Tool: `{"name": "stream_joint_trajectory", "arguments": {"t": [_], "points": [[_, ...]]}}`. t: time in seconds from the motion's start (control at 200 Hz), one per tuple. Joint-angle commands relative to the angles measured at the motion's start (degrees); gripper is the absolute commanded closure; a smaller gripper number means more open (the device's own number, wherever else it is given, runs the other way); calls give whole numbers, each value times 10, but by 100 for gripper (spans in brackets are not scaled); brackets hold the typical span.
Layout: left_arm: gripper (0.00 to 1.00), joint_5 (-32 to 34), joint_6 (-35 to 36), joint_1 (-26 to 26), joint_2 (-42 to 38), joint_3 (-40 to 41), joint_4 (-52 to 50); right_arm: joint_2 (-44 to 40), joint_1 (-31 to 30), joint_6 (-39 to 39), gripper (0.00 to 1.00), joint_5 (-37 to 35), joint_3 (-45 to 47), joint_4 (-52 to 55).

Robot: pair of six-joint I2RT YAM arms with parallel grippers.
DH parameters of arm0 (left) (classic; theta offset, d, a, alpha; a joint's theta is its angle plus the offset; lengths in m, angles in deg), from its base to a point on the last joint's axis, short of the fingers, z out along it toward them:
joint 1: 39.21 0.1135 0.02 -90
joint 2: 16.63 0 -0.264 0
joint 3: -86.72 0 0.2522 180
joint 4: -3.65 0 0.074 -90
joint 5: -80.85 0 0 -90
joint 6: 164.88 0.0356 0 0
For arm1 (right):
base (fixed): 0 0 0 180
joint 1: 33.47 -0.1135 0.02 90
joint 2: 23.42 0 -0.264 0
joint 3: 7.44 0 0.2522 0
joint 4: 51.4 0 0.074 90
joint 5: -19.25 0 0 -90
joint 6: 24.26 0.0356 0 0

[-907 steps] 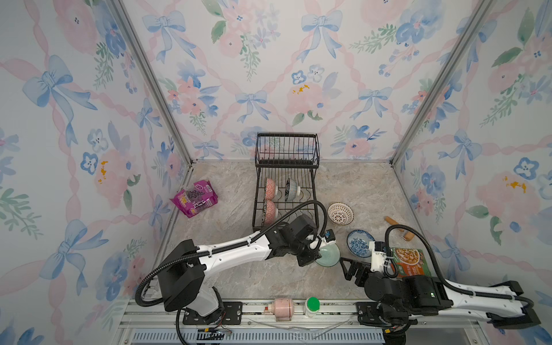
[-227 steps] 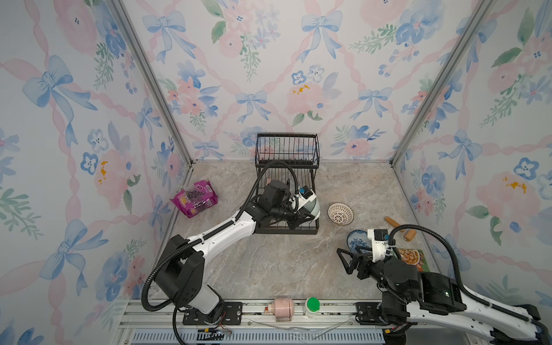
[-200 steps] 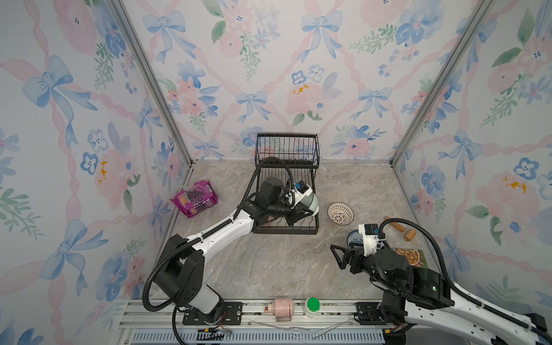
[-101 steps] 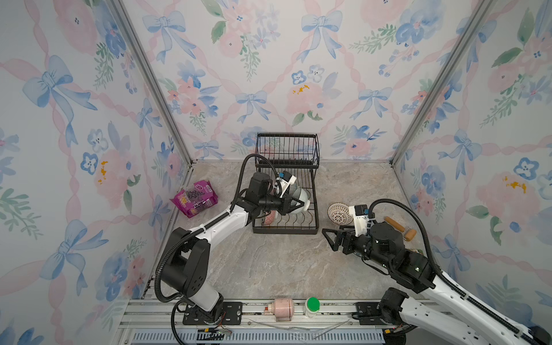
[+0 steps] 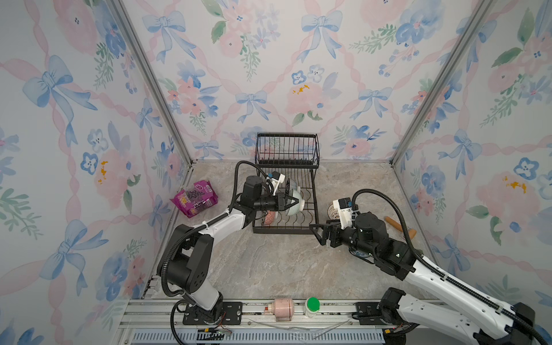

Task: Load bowls into a dish rack
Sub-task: Place the bowl in the dish rack.

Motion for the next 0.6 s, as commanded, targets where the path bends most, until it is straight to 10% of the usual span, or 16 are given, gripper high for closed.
{"name": "stream_joint_trajectory", "arguments": {"t": [0.0,0.595], "points": [[100,10,-106,4,-12,21,97,4,-13,-1,4,-7,-18,-17],[100,47,-137,9,-2,27,71,34,-61,-5,4,-56,-33,2]]}}
